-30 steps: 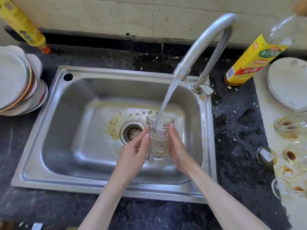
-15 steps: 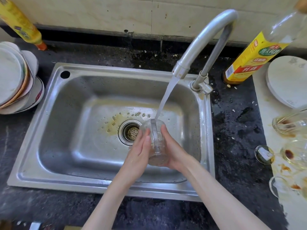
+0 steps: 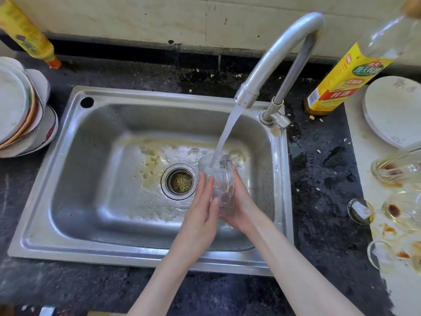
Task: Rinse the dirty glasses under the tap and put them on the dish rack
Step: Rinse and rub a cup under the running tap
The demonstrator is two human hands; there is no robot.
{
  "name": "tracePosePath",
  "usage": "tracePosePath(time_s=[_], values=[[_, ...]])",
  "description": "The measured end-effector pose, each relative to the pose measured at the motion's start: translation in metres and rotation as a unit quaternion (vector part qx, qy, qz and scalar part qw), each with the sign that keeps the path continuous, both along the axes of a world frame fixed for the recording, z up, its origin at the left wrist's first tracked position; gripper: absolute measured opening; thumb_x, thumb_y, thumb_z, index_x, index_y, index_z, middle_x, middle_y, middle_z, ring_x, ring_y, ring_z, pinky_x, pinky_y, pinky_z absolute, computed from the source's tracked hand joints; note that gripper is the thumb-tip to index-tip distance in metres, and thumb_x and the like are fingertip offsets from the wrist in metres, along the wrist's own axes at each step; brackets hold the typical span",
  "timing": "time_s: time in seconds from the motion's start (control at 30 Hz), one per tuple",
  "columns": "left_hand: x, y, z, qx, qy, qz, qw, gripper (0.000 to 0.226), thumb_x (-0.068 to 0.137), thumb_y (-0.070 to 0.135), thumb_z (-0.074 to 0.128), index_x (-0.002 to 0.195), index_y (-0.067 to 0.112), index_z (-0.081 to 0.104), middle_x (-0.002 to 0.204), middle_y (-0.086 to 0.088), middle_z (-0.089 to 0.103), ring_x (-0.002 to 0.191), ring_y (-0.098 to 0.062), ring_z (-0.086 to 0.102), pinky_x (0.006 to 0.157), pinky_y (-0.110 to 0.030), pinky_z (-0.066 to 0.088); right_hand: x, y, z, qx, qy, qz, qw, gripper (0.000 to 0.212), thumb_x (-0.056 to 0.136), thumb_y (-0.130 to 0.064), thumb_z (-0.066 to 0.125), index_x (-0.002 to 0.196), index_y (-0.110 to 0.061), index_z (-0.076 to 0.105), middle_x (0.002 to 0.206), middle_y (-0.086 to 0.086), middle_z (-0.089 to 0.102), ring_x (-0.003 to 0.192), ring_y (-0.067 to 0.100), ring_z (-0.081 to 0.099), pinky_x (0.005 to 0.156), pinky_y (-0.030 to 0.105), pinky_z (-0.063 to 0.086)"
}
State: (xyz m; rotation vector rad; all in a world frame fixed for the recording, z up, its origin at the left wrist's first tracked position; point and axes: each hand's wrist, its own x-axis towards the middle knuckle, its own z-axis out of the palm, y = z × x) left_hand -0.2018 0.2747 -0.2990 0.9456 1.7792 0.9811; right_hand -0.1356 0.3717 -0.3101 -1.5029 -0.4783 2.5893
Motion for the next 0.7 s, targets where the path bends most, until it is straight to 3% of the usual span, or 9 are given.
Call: tracePosePath(time_s=[0.07,0.17,0.27,0.37,0.47,0.53,0.63,0.7], values=[[0.002,0.006,0.002,0.015,0.014,0.002,1.000,0.050,0.096,0.035,0.026,0.141,0.035,0.005,0.152,0.018,-0.012,0.135,0.013,-0.012,0.103,0.000,-0.003,-0.002,-0.003,-0.001,0.030,0.028,-0.024,0.999,0.069,0.087,-0.068,0.031,0.121,-0.018,0.063,0.107,0.003,0.071,0.098,0.017,0.067,0.084,0.032,0.050],[-0.001,0.020,0.004,0.041,0.044,0.010,0.998,0.051,0.095,0.036,0.022,0.142,0.031,0.004,0.152,0.015,-0.014,0.139,0.004,-0.014,0.109,-0.009,-0.007,-0.003,-0.006,-0.001,0.031,0.081,-0.050,0.995,0.065,0.086,-0.062,0.036,0.128,-0.017,0.058,0.114,0.003,0.069,0.101,0.015,0.066,0.090,0.031,0.049],[-0.017,0.041,0.002,0.025,0.058,0.053,0.997,0.051,0.101,0.028,0.023,0.146,0.021,0.003,0.154,0.009,-0.010,0.140,-0.001,-0.010,0.108,-0.009,-0.007,-0.004,-0.012,-0.001,0.063,0.093,-0.031,0.993,0.063,0.090,-0.061,0.033,0.133,-0.019,0.053,0.113,0.004,0.069,0.098,0.017,0.067,0.074,0.032,0.056],[-0.020,0.050,-0.002,0.002,0.049,0.091,0.995,0.052,0.101,0.027,0.021,0.147,0.014,0.000,0.156,0.004,-0.005,0.139,0.001,-0.005,0.099,0.003,-0.008,-0.007,-0.011,-0.002,0.107,0.069,-0.029,0.991,0.061,0.084,-0.062,0.039,0.122,-0.020,0.061,0.113,0.002,0.069,0.101,0.017,0.067,0.076,0.033,0.054],[0.000,0.037,-0.008,0.017,0.076,0.071,0.994,0.053,0.101,0.028,0.020,0.146,0.013,-0.002,0.151,0.010,-0.010,0.136,0.003,-0.011,0.102,0.000,-0.010,-0.007,-0.006,-0.004,0.117,0.059,-0.052,0.990,0.048,0.091,-0.052,0.039,0.098,-0.020,0.074,0.097,0.000,0.074,0.085,0.009,0.070,0.067,0.021,0.054],[0.005,0.033,-0.010,0.027,0.074,0.070,0.994,0.052,0.101,0.025,0.022,0.147,0.014,-0.001,0.150,0.012,-0.008,0.136,0.004,-0.010,0.104,-0.002,-0.009,-0.005,-0.006,-0.008,0.115,0.062,-0.059,0.990,0.050,0.098,-0.046,0.035,0.087,-0.021,0.076,0.090,-0.002,0.075,0.080,0.007,0.071,0.062,0.018,0.053],[-0.014,0.049,-0.009,-0.024,0.003,0.118,0.993,0.052,0.101,0.029,0.021,0.148,0.014,0.002,0.156,0.004,0.001,0.141,-0.002,0.000,0.108,-0.012,-0.001,-0.004,-0.012,-0.010,0.131,0.058,-0.031,0.989,0.045,0.100,-0.047,0.034,0.106,-0.020,0.069,0.102,0.002,0.073,0.092,0.013,0.070,0.068,0.026,0.054],[-0.022,0.057,-0.007,-0.046,-0.016,0.137,0.989,0.053,0.101,0.032,0.018,0.148,0.014,0.001,0.157,0.002,0.002,0.142,-0.006,0.002,0.106,-0.012,0.001,-0.005,-0.012,-0.007,0.139,0.053,-0.016,0.989,0.044,0.100,-0.046,0.033,0.105,-0.019,0.067,0.093,0.003,0.074,0.083,0.015,0.071,0.062,0.026,0.053]])
